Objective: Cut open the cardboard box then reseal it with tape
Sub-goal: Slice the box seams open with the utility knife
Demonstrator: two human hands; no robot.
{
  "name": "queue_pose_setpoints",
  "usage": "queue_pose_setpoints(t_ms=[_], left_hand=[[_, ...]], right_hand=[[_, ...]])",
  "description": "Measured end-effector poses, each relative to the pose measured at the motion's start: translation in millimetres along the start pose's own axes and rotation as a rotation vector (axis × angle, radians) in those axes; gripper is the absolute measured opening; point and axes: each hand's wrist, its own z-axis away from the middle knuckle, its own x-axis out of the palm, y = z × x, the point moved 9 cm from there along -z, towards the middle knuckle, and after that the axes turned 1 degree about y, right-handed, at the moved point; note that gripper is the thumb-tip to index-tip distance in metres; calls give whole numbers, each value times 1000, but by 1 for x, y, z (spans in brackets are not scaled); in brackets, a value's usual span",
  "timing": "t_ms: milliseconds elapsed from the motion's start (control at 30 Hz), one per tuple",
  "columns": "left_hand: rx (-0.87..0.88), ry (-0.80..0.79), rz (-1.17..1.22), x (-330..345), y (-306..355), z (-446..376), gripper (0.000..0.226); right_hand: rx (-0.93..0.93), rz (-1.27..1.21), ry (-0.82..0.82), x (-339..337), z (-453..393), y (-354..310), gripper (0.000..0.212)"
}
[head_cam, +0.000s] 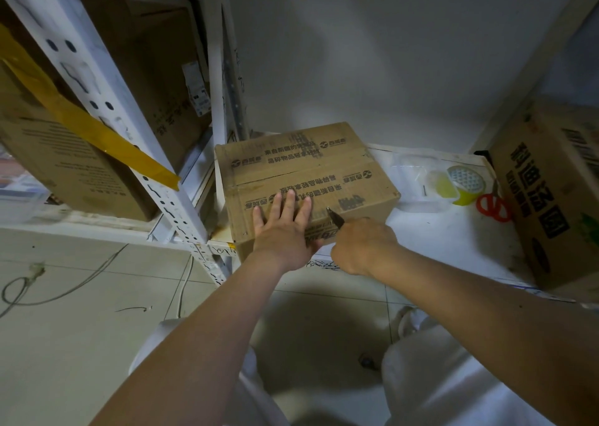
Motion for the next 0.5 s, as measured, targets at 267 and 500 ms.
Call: queue_pose_setpoints(t_ms=[267, 500], left_hand=[[6, -3, -3, -1, 0, 1, 86], [14, 22, 6, -1, 0, 1, 86]], right_hand=[[63, -233, 165, -19, -14, 6, 43], [7, 17, -43, -9, -3, 14, 24]])
